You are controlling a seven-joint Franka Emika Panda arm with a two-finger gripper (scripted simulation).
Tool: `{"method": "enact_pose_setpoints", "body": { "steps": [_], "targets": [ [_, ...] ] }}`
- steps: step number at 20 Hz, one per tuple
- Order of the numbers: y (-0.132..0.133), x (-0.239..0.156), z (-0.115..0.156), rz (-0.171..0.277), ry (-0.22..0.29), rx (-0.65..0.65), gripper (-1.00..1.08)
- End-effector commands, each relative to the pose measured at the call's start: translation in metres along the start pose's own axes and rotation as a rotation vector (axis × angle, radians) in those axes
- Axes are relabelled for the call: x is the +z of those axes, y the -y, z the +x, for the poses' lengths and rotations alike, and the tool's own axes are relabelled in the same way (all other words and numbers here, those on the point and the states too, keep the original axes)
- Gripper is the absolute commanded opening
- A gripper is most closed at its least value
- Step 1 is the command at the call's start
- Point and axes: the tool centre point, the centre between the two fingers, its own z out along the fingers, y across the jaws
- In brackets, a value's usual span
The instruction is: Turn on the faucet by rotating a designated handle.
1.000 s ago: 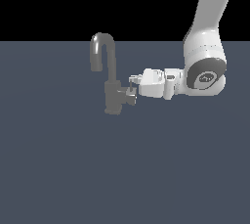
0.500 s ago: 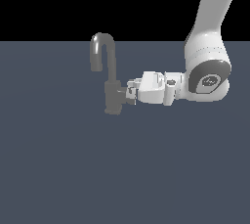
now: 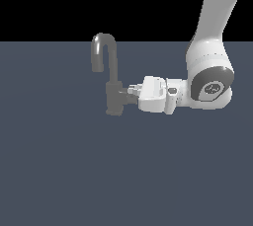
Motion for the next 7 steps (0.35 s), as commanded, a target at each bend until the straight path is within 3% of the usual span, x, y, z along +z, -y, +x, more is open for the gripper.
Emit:
{"method": "enact_pose_setpoints", "body": {
  "steps": [1,7],
  "targets": [
    [-0.016,-0.002,0.032,0.002,-0.007,0.039,-1.00],
    [-0.030,-0.002,0.063,-0.001,-0.007,0.055,-1.00]
  ]
}}
